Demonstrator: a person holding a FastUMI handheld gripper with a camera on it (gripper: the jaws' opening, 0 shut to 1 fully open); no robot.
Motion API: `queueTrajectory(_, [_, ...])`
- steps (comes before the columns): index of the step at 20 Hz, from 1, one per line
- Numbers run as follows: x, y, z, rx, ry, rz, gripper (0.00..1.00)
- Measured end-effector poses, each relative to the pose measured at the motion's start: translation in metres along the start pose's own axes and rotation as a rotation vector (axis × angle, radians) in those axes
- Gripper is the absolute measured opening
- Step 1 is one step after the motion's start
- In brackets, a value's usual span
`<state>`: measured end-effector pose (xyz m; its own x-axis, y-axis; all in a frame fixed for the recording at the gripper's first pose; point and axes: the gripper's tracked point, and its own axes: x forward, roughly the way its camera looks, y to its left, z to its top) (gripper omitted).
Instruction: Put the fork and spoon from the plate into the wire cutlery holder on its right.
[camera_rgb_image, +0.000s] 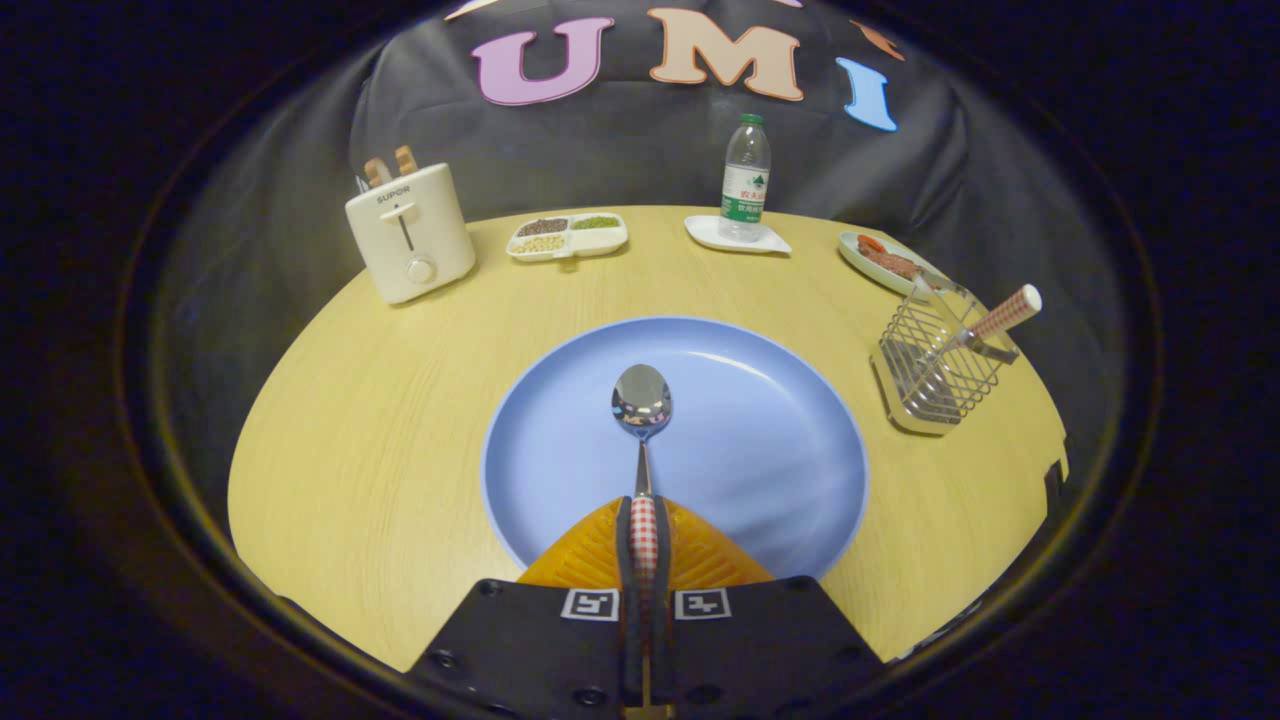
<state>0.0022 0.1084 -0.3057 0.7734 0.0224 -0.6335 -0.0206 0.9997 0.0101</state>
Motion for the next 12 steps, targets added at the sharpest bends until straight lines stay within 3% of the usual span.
queueTrajectory(7, [-0.018, 0.007, 0.026, -0.134, -0.007, -0.053, 0.06])
queueTrajectory(12, [-0.035, 0.008, 0.045, -0.161, 0.003, -0.065, 0.06])
